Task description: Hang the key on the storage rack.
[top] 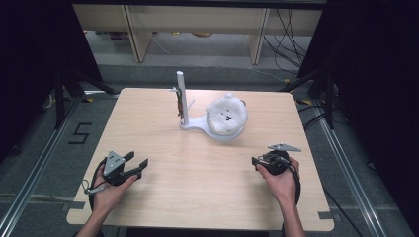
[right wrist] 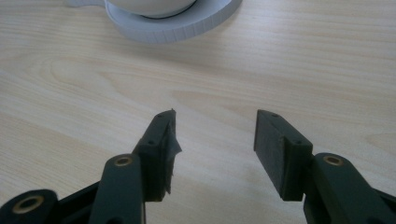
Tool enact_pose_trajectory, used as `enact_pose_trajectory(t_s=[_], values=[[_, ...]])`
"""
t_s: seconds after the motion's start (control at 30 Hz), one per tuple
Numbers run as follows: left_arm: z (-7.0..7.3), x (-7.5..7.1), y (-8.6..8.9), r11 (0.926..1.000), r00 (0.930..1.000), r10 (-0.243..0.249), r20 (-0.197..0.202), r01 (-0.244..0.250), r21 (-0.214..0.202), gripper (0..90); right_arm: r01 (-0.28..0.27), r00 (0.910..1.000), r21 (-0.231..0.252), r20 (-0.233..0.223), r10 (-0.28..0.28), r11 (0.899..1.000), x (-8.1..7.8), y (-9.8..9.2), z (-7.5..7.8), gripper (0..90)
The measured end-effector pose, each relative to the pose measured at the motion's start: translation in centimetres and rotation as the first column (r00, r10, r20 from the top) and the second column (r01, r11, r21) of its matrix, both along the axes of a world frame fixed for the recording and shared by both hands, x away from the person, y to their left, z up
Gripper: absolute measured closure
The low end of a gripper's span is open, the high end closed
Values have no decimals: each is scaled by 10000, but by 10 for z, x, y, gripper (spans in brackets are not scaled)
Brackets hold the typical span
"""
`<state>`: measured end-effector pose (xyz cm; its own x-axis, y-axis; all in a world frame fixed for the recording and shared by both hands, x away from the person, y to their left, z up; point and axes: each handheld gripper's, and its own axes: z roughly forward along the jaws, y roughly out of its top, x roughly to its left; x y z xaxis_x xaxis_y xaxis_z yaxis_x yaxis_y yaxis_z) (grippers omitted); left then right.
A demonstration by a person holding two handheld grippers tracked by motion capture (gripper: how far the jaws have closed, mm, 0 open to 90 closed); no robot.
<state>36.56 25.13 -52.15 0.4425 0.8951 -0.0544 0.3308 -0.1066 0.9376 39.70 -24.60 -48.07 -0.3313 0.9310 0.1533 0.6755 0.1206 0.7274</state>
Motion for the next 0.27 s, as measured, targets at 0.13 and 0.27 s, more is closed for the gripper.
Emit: enact_pose_trajectory(t_s=[0.13,0.27], values=[[-2,-6,2,9989,9993,256,266,-245,-400,341,81,9999,-43,-68,-81,10000,-1,0,-1,499],[-1,-7,3,9987,9992,304,245,-294,-406,343,-19,10000,210,-88,21,9998,-2,-1,-2,500]])
